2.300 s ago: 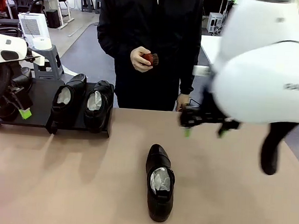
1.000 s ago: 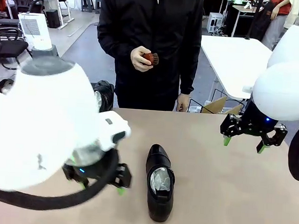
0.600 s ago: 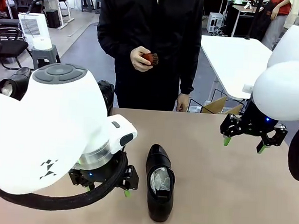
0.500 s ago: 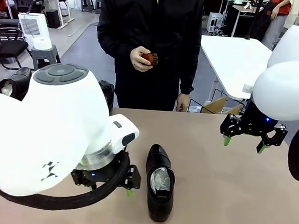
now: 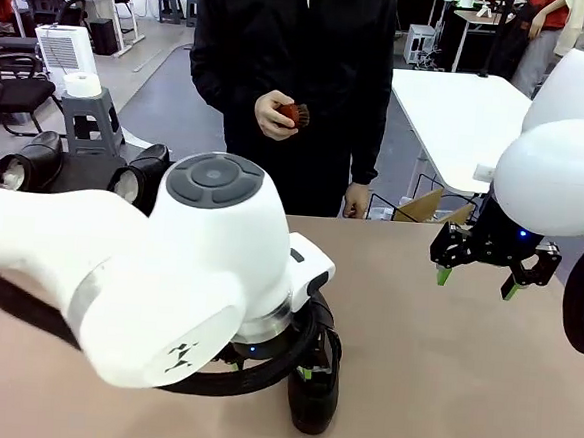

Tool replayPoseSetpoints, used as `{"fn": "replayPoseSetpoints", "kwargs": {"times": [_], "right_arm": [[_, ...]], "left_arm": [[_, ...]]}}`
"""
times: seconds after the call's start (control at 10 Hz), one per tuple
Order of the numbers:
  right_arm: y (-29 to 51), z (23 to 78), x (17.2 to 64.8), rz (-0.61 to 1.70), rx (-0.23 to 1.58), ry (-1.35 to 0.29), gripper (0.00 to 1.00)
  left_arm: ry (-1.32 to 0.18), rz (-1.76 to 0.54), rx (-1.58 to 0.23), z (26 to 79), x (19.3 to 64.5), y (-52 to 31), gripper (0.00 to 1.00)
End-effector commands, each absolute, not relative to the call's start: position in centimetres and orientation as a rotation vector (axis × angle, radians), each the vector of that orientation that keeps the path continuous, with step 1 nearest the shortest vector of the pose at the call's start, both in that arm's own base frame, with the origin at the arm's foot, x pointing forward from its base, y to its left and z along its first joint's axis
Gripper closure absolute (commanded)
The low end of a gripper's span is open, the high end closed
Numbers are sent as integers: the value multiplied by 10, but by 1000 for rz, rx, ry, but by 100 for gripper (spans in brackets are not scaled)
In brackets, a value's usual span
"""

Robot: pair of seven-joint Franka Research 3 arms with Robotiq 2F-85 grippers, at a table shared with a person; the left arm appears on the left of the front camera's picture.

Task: Organize the shoes by placing them on the stand.
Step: Place the Shoe from the middle of the table onto the Shoes Stand.

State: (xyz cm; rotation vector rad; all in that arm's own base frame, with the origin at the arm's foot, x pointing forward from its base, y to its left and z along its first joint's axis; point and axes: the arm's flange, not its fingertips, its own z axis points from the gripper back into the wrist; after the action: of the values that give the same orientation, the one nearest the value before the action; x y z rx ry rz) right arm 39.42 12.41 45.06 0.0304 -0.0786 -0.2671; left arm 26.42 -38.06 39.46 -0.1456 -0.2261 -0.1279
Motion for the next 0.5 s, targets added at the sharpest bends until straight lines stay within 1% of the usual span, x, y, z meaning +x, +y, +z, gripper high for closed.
{"fn": "replayPoseSetpoints", "kwargs": {"times": [0.0, 0.1, 0.4], "right_arm": [[122, 452, 394, -254, 25, -83, 0], [122, 452, 394, -254, 25, -83, 0], [122, 452, 394, -254, 25, -83, 0]], "left_arm": [[-280, -102, -123, 384, 279, -398, 0], [-293, -98, -105, 380, 286, -402, 0], [-267, -87, -85, 362, 297, -406, 0]]}}
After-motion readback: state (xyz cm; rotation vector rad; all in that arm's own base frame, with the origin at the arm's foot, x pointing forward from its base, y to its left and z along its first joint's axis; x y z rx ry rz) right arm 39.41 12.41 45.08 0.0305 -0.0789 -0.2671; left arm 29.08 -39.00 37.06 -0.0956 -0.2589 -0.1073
